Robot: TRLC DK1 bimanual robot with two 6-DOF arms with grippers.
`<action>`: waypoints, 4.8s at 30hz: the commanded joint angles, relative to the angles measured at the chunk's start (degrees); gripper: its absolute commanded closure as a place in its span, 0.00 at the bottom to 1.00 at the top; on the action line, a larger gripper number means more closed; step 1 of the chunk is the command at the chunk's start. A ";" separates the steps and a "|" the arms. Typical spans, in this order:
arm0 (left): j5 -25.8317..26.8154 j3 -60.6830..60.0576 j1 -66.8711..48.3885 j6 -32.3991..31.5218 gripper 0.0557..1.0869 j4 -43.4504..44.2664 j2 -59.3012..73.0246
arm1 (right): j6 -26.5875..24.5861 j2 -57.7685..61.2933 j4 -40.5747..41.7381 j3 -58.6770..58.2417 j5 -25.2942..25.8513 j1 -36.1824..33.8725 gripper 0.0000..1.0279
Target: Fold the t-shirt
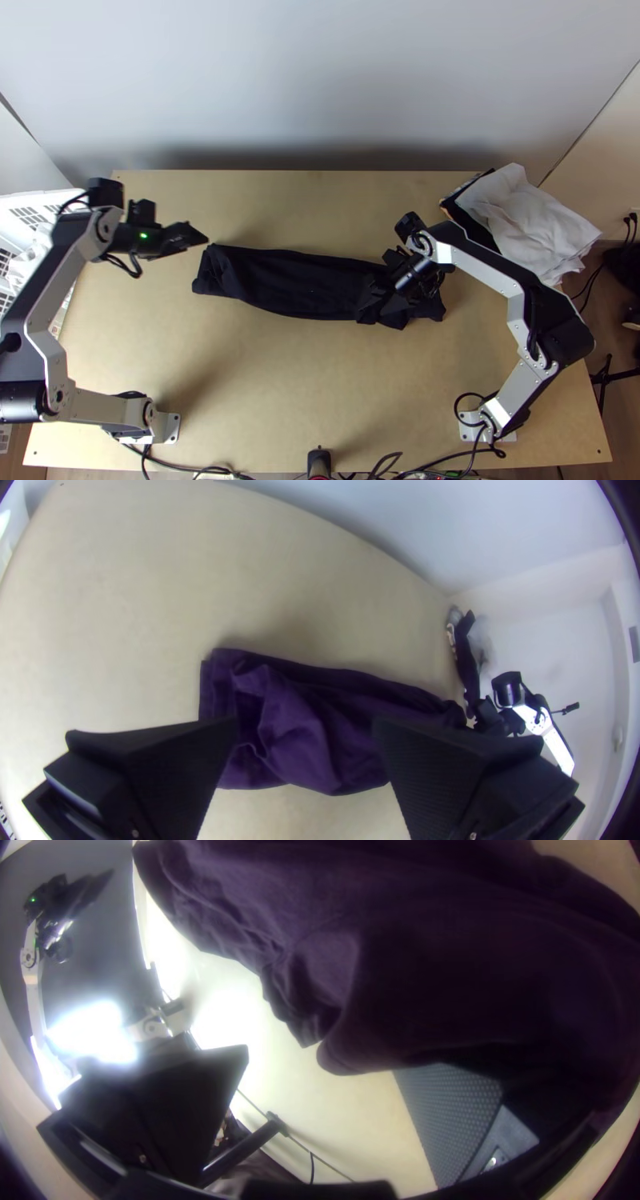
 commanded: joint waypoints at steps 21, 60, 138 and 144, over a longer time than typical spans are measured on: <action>-20.38 -16.90 -9.58 10.20 0.97 16.11 -2.67 | -0.15 -2.11 -0.21 -0.89 -0.03 -0.14 0.05; -3.68 -24.20 -6.77 29.62 0.97 -0.77 -18.58 | -1.11 -2.29 -1.18 -1.50 -0.03 -1.46 0.05; 5.90 -12.95 8.18 -10.11 0.05 4.68 6.47 | 1.26 29.88 -2.14 43.06 -1.35 15.15 0.05; 9.68 -11.80 8.70 -11.07 0.05 4.77 10.43 | 1.26 29.79 -2.23 43.32 -1.35 15.15 0.05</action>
